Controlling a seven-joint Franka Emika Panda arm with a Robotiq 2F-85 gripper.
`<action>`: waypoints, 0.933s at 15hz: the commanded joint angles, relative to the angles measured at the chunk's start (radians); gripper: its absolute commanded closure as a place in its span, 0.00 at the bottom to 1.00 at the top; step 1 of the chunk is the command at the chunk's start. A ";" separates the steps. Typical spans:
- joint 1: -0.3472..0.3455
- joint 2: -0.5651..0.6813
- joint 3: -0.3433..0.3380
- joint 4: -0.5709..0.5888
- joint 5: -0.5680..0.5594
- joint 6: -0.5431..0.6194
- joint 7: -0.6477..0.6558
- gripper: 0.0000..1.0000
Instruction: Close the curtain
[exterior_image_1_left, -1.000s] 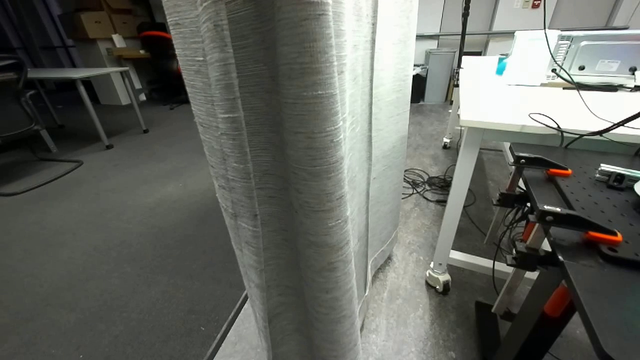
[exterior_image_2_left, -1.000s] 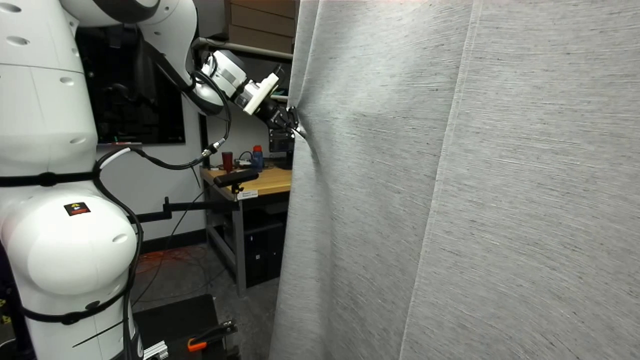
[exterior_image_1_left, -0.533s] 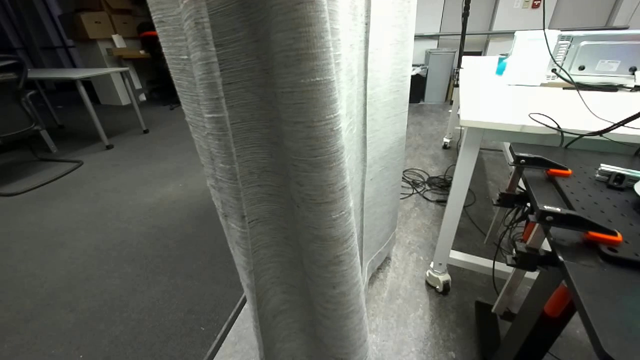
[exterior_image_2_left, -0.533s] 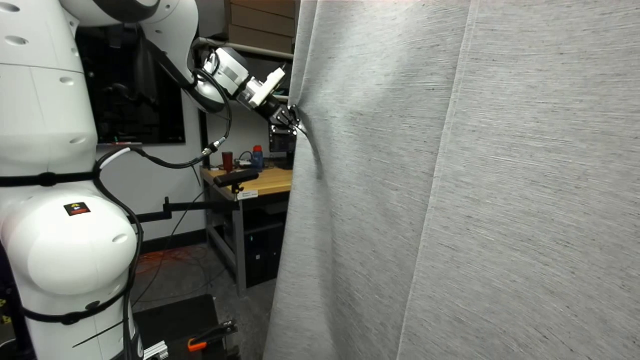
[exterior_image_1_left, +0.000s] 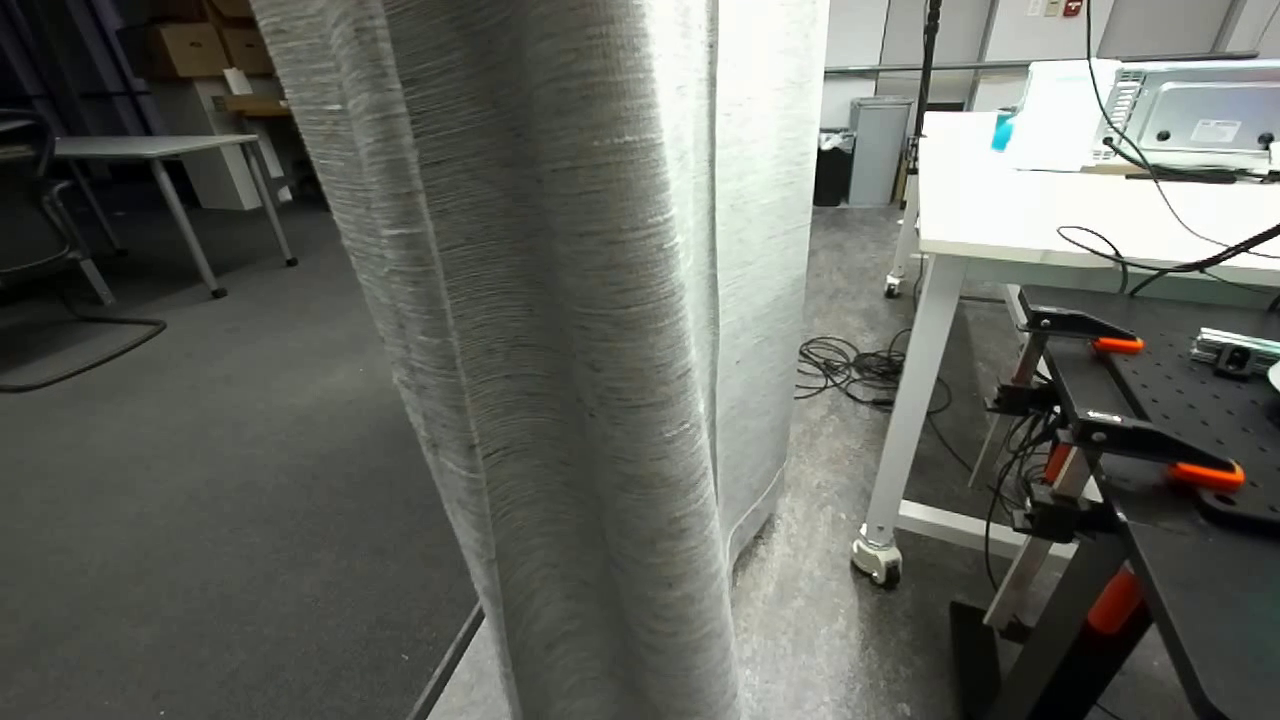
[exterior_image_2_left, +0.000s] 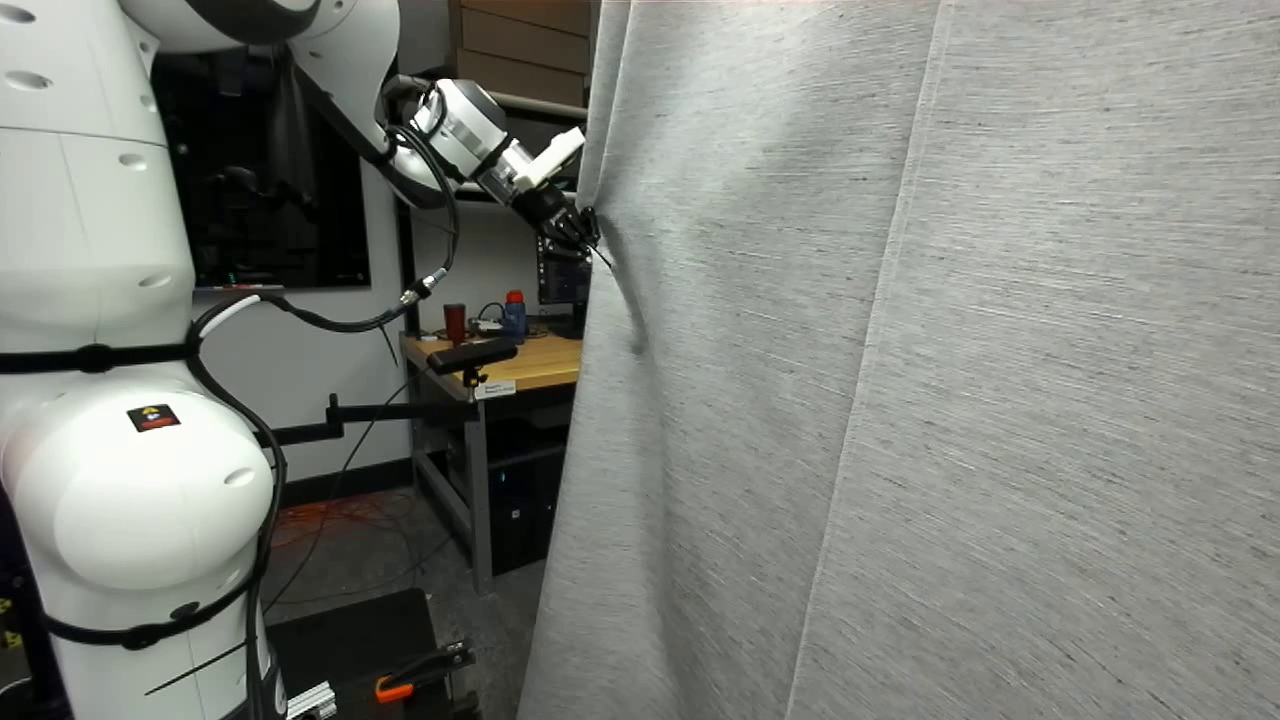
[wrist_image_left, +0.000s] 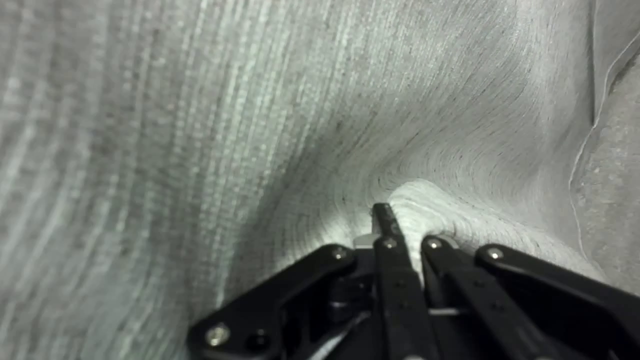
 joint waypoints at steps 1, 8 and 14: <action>0.004 0.029 0.000 0.008 0.073 0.029 -0.127 1.00; 0.003 0.028 -0.001 0.016 0.086 0.025 -0.181 1.00; 0.003 0.027 -0.001 0.017 0.085 0.020 -0.182 1.00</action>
